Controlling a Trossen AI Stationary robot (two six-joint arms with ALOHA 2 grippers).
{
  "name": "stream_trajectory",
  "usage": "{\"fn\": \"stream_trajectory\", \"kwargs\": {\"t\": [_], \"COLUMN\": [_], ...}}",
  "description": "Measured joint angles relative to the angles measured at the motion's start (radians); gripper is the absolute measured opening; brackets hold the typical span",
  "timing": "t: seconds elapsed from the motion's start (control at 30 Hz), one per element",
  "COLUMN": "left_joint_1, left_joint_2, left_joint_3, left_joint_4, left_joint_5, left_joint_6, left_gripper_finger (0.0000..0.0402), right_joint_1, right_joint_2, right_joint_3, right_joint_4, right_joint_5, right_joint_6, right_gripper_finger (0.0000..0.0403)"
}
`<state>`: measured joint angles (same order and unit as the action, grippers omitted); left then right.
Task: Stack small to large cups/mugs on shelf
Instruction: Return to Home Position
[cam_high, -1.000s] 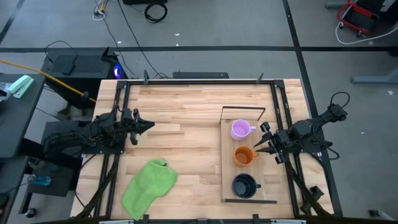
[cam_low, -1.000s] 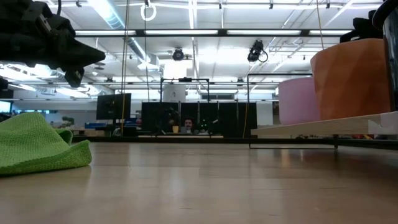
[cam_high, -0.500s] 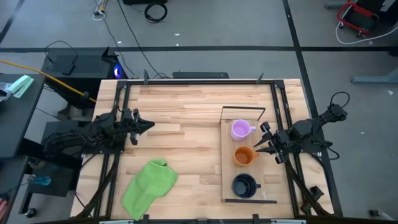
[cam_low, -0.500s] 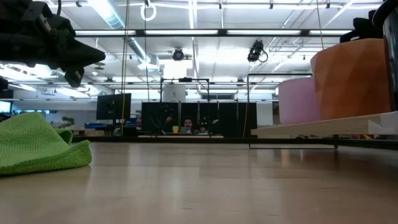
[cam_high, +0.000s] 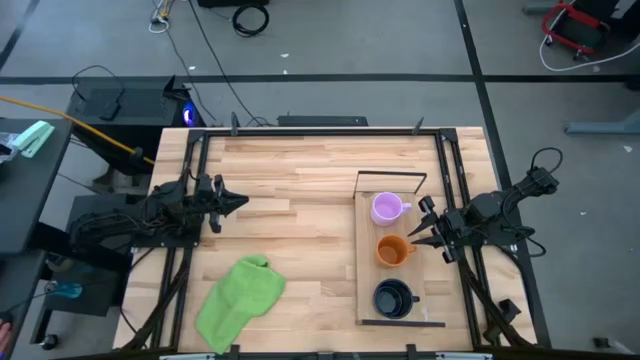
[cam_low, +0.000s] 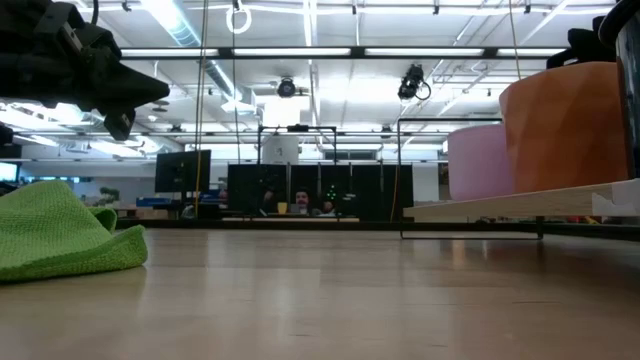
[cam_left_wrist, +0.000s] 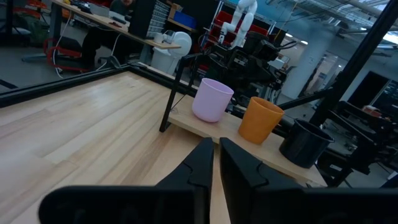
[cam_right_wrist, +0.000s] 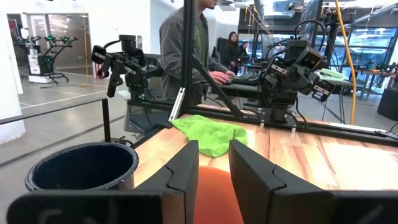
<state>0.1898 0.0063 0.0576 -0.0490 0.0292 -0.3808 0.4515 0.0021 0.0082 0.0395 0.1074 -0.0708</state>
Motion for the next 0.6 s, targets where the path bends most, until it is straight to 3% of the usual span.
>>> {"fn": "stream_trajectory", "kwargs": {"t": [0.6], "left_joint_1": [0.000], "left_joint_2": [0.000], "left_joint_3": [0.000], "left_joint_4": [0.000], "left_joint_5": [0.000], "left_joint_6": [0.000], "left_gripper_finger": [0.0034], "right_joint_1": [0.000], "right_joint_2": [0.000], "right_joint_3": [0.000], "right_joint_4": [0.000], "right_joint_5": [0.000], "right_joint_6": [0.000], "right_gripper_finger": [0.0096]}}
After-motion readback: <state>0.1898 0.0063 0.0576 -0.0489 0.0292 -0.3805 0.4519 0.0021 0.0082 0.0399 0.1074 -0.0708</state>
